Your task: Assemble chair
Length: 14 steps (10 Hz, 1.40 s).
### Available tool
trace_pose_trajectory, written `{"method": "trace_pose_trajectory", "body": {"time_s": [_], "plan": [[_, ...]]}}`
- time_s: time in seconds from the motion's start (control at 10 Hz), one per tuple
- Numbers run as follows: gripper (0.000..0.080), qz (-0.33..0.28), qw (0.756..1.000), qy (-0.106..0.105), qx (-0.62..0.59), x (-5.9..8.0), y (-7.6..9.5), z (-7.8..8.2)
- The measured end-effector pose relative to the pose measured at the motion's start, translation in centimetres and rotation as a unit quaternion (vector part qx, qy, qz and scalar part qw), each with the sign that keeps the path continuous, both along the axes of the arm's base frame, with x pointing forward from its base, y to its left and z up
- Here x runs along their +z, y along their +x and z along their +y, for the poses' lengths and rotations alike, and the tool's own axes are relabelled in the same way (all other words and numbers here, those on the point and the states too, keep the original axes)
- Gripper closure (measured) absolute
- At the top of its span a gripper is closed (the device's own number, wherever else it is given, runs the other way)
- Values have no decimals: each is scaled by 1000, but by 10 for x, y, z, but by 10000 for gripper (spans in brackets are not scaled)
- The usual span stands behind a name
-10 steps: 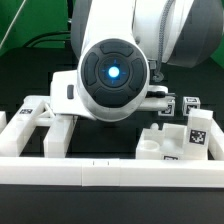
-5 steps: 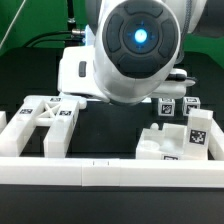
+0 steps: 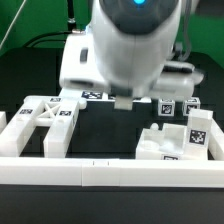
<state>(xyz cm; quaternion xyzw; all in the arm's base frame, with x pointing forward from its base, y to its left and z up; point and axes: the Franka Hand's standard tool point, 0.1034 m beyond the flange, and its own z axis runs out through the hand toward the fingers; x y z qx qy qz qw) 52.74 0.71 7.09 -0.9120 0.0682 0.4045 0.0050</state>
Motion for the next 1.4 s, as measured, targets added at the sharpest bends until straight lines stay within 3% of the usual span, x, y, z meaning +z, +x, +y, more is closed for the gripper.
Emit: {"method": "trace_pose_trajectory", "body": {"time_s": [0.2, 0.3, 0.4, 0.8, 1.0, 1.4], "plan": [[514, -49, 999, 13, 16, 24, 17, -1], [514, -101, 994, 20, 31, 26, 36, -3], [514, -150, 988, 14, 30, 24, 41, -2], [514, -267, 963, 2, 22, 28, 47, 1], [514, -331, 943, -7, 42, 40, 65, 5], [514, -459, 887, -22, 45, 40, 81, 7]]}}
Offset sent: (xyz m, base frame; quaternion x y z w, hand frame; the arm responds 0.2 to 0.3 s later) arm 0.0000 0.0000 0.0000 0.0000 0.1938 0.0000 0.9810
